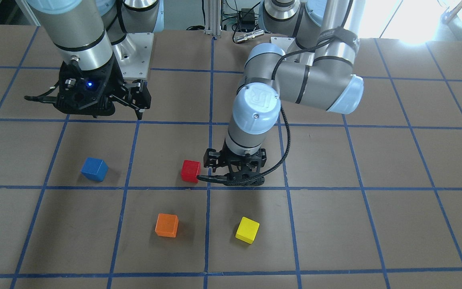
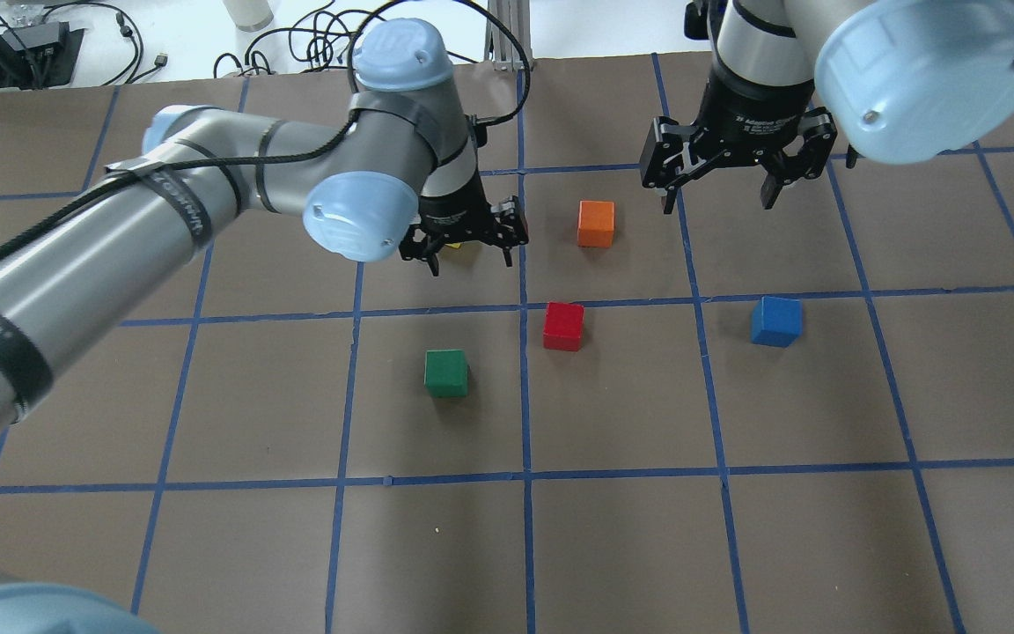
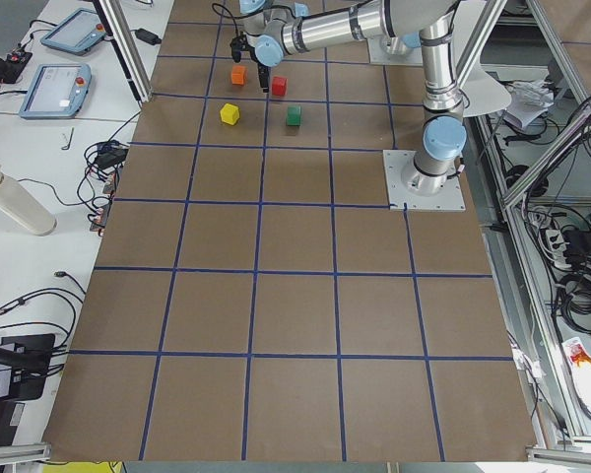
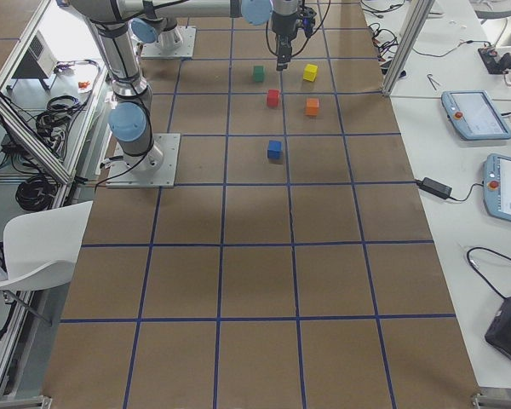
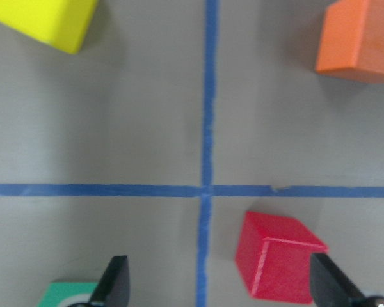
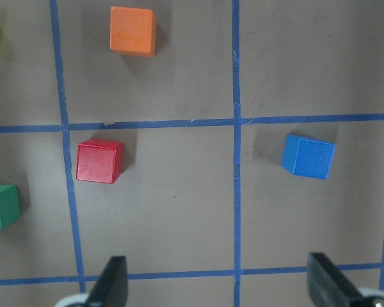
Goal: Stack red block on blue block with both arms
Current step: 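Release the red cube and raise the left gripper while the right gripper approaches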
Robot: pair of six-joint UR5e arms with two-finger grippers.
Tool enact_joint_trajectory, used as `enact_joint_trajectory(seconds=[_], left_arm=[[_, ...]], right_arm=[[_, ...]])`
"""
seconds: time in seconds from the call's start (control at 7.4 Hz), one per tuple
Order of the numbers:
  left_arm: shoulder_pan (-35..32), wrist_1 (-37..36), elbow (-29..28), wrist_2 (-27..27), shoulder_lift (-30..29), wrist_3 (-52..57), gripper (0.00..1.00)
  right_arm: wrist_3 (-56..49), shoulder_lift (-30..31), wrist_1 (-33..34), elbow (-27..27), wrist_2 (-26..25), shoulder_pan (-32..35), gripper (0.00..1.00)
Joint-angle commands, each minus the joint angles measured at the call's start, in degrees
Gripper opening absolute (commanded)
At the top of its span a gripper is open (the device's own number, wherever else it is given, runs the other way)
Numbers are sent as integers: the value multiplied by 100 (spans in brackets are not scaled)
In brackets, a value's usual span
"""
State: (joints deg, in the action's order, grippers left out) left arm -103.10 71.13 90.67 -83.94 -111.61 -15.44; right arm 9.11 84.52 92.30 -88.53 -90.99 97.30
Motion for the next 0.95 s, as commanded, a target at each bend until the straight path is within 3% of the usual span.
enact_joint_trajectory(seconds=[0.0, 0.27, 0.54, 0.81], left_arm=[[648, 776, -23, -8, 725, 723, 100], [1158, 1225, 3, -17, 1323, 1276, 100], [1589, 1534, 29, -8, 1764, 1655, 100], [1740, 1815, 38, 1, 1950, 1894, 100]], right_arm=[[931, -294, 863, -435, 38, 655, 100], [1452, -593, 1700, -1110, -32, 1122, 100], [1951, -874, 3095, -1675, 38, 1177, 100], [1893, -1112, 3198, -1703, 29, 1186, 100]])
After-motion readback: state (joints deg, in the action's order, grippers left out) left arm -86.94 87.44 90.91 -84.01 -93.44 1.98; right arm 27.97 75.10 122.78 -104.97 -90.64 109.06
